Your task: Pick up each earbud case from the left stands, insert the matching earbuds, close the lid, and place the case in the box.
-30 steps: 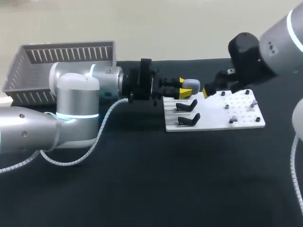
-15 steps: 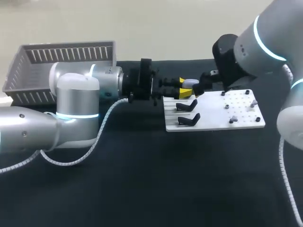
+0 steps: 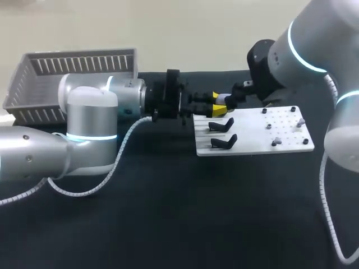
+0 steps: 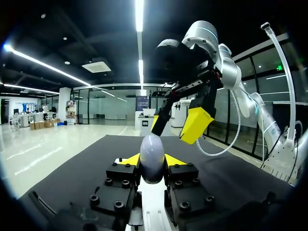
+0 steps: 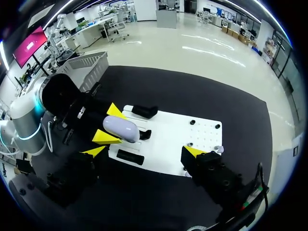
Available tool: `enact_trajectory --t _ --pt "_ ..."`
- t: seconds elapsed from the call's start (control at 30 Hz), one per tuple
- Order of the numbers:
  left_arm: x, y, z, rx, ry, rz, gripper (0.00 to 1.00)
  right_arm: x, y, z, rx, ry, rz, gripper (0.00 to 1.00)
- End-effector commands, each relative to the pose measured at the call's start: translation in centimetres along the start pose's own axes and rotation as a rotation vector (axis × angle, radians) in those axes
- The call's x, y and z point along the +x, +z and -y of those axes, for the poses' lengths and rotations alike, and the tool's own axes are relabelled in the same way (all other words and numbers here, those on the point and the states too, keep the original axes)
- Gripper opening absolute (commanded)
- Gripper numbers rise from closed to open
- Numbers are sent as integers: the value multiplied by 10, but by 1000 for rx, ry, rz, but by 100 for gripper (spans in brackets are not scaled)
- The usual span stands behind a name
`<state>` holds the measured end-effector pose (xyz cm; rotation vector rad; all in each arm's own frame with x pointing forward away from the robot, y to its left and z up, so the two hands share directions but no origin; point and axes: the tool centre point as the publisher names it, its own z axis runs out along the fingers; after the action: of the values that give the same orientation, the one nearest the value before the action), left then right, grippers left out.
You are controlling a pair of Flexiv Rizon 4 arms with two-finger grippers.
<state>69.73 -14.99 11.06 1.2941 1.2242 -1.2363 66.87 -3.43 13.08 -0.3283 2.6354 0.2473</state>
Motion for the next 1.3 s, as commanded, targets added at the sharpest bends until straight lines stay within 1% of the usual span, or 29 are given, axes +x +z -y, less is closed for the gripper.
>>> enact_trajectory --t 0.03,0.53,0.7,0.87,0.93,1.07,1.13,1.17,1.23,1.3 --pt "1 0 1 -4 2 3 0 0 4 -3 7 1 8 100" --pt "1 0 1 -4 2 3 0 -8 17 -2 5 7 0 100" --pt "1 0 1 -4 2 3 0 -12 17 -1 12 15 20 100" --pt "1 0 1 -4 2 3 0 -16 17 5 30 24 28 100" --pt "1 0 1 -4 2 3 0 -16 15 7 32 29 42 100" --pt "1 0 1 -4 2 3 0 -21 4 12 49 38 96 100" --pt "1 0 1 -4 2 3 0 -24 -5 15 63 34 141 100" --pt "1 0 1 -4 2 3 0 -25 -11 18 88 27 157 100" --pt "1 0 1 -4 2 3 0 -25 -19 21 112 12 174 100" --pt "1 0 1 -4 2 3 0 -21 -26 26 156 -19 171 100"
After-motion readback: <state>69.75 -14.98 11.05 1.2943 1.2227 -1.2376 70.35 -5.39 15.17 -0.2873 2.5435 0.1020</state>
